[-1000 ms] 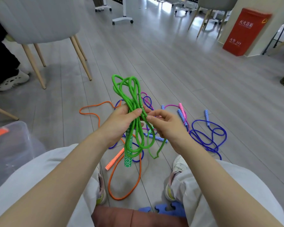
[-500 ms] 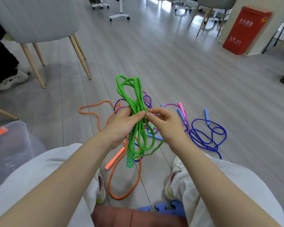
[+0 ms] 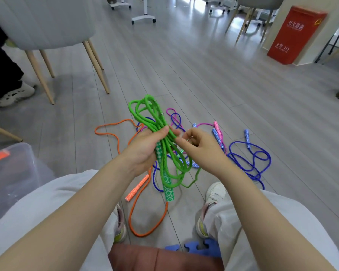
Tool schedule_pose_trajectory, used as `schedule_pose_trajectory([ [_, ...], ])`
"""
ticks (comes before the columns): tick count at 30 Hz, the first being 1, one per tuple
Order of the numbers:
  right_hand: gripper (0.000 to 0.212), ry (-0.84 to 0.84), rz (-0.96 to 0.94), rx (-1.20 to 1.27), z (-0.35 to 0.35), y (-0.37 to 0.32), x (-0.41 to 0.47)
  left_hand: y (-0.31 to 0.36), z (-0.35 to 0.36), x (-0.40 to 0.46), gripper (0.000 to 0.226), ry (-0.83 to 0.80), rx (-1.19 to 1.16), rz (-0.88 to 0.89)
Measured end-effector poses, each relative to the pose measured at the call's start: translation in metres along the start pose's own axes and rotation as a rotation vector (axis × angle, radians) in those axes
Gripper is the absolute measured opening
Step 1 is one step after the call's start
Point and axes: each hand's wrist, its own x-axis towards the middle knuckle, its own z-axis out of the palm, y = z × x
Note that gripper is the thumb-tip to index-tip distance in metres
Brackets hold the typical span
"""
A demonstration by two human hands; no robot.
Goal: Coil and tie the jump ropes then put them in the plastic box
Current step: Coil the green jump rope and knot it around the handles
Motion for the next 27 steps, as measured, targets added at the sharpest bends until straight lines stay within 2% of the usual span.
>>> schedule_pose_trajectory([
  [4, 0.031, -0.14, 0.005, -0.046, -0.021, 0.001, -0.005, 0.014, -0.008, 0.004, 0.024, 0.13, -0.052, 0.049],
  [7, 0.03, -0.194, 0.075, -0.084, -0.042, 0.0, -0.007, 0.026, -0.021, 0.008, 0.021, 0.231, -0.132, 0.11],
  [11, 0.027, -0.127, 0.145, -0.263, -0.07, 0.01, -0.005, 0.036, -0.046, 0.015, 0.027, 0.449, -0.077, 0.194],
  [13, 0.021, -0.076, 0.186, -0.311, -0.081, 0.015, -0.003, 0.038, -0.054, 0.017, 0.03, 0.49, -0.073, 0.213],
  [15, 0.018, -0.032, 0.181, -0.248, -0.085, 0.013, -0.005, 0.038, -0.053, 0.017, 0.028, 0.473, -0.076, 0.197],
  [18, 0.017, 0.024, 0.056, 0.001, -0.075, -0.002, -0.009, 0.031, -0.041, 0.014, 0.016, 0.397, -0.017, 0.144],
  [22, 0.015, -0.036, -0.051, 0.262, -0.05, -0.02, -0.012, 0.016, -0.022, 0.005, 0.015, 0.161, 0.107, 0.032],
  [27, 0.014, -0.145, -0.09, 0.26, -0.029, -0.026, -0.013, 0.002, -0.011, -0.004, 0.016, -0.026, 0.31, -0.053],
])
